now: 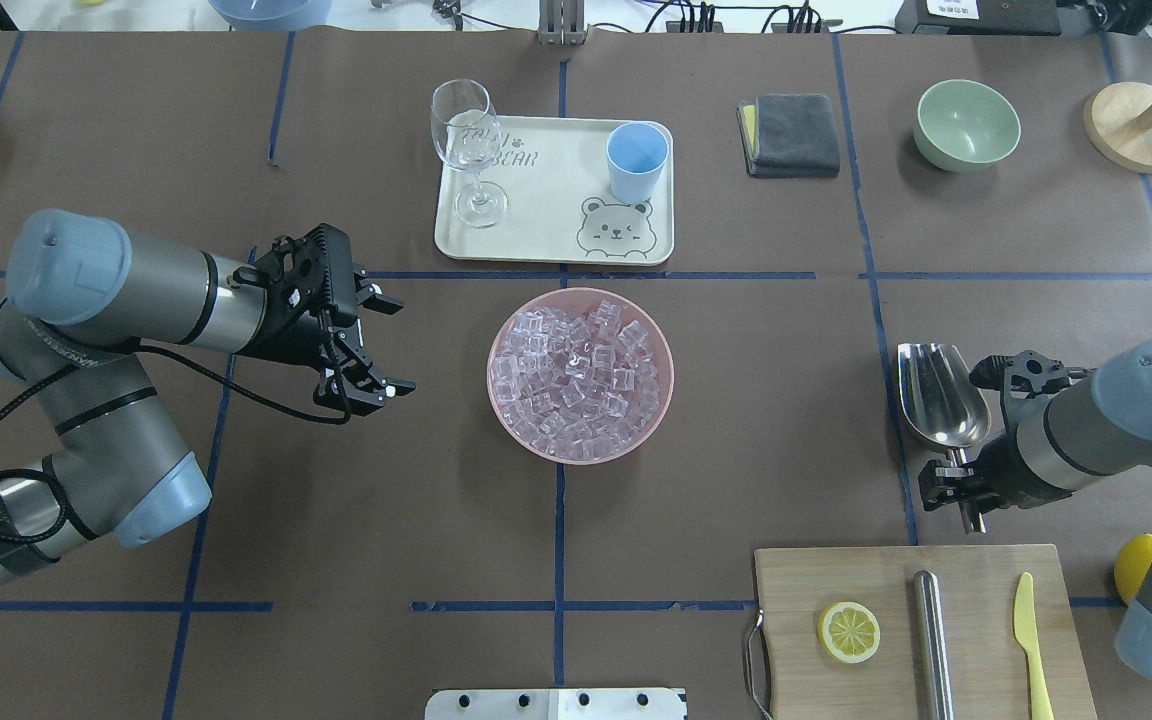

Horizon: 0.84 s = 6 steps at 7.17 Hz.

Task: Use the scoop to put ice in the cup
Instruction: 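Close the right gripper on the metal scoop handle, then lift the scoop with the right gripper and carry it toward the bowl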

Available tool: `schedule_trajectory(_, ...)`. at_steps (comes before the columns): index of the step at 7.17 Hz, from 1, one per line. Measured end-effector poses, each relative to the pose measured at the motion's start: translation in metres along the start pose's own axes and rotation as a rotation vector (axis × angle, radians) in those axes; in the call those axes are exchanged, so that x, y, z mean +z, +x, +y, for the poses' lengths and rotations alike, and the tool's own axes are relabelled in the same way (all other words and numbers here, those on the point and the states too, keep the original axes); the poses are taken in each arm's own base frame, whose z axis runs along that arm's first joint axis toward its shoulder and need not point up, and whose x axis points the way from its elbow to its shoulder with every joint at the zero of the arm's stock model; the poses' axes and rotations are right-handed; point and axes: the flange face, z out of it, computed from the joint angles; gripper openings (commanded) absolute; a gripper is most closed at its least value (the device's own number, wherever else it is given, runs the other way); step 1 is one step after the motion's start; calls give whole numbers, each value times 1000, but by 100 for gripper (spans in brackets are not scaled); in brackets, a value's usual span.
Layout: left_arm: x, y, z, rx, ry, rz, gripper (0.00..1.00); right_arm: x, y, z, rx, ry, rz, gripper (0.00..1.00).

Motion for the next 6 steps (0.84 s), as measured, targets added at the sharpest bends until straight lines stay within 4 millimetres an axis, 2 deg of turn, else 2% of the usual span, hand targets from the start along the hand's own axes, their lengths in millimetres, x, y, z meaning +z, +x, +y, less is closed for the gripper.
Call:
schedule_trajectory(2,2,-2,4,-4,-8,-1,100,-10,0,3,-3,4,-14,0)
schedule_trajectory(3,3,-2,6,-6,-11,-2,100,-27,0,6,-3,16,-33,0)
schedule_trajectory(6,3,-2,3,-4,-7,-2,100,-105,0,1,12,120,-127,0)
